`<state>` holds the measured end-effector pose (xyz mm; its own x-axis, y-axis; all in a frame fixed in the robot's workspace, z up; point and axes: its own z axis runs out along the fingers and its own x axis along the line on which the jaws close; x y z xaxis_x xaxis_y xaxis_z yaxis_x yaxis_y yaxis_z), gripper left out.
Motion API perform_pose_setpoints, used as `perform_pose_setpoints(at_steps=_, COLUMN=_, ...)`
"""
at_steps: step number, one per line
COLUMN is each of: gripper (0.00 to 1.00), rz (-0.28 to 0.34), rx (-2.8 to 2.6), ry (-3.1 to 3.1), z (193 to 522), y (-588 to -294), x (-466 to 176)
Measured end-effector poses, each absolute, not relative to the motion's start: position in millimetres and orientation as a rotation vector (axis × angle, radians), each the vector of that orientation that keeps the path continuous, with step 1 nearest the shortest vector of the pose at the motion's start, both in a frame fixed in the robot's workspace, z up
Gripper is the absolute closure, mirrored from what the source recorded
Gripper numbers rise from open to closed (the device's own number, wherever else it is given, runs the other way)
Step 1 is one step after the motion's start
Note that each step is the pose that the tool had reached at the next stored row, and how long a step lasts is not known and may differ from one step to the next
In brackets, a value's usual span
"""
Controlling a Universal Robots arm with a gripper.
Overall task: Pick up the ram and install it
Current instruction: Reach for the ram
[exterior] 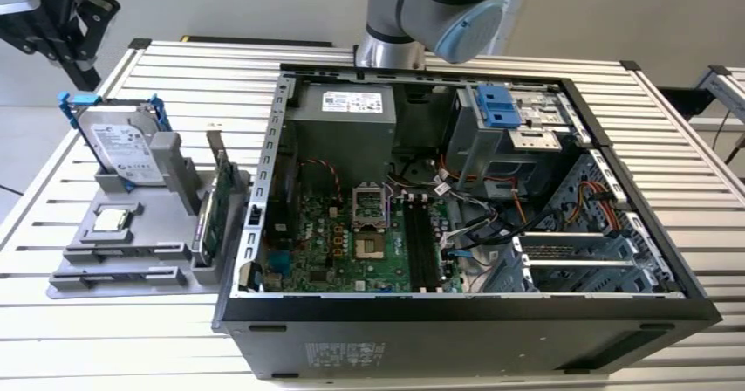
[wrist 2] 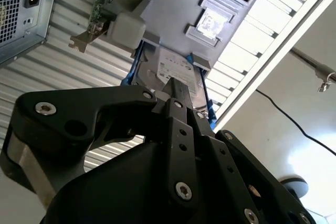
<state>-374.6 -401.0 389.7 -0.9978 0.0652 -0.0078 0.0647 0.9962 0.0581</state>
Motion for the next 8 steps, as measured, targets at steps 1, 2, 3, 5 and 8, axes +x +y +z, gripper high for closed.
perform_pose_setpoints(at_steps=1, gripper=1.00, rz=0.091, rx=0.102, ry=3.129, z=389.6, y=-401.6, x=-374.6)
perform_pose_setpoints(at_steps=2, gripper=1.00, rz=0.090, rx=0.102, ry=3.130, z=389.7, y=-402.6, x=-374.6)
perform_pose_setpoints(at_steps=3, gripper=1.00, rz=0.090, rx=0.102, ry=3.130, z=389.6, y=-403.7, x=-374.6)
perform_pose_setpoints(at_steps=5, gripper=1.00, rz=0.090, rx=0.102, ry=3.130, z=389.6, y=-406.2, x=-374.6)
perform_pose_setpoints(at_steps=8, gripper=1.00, rz=0.091, rx=0.102, ry=3.130, z=389.5, y=-410.3, x=-374.5)
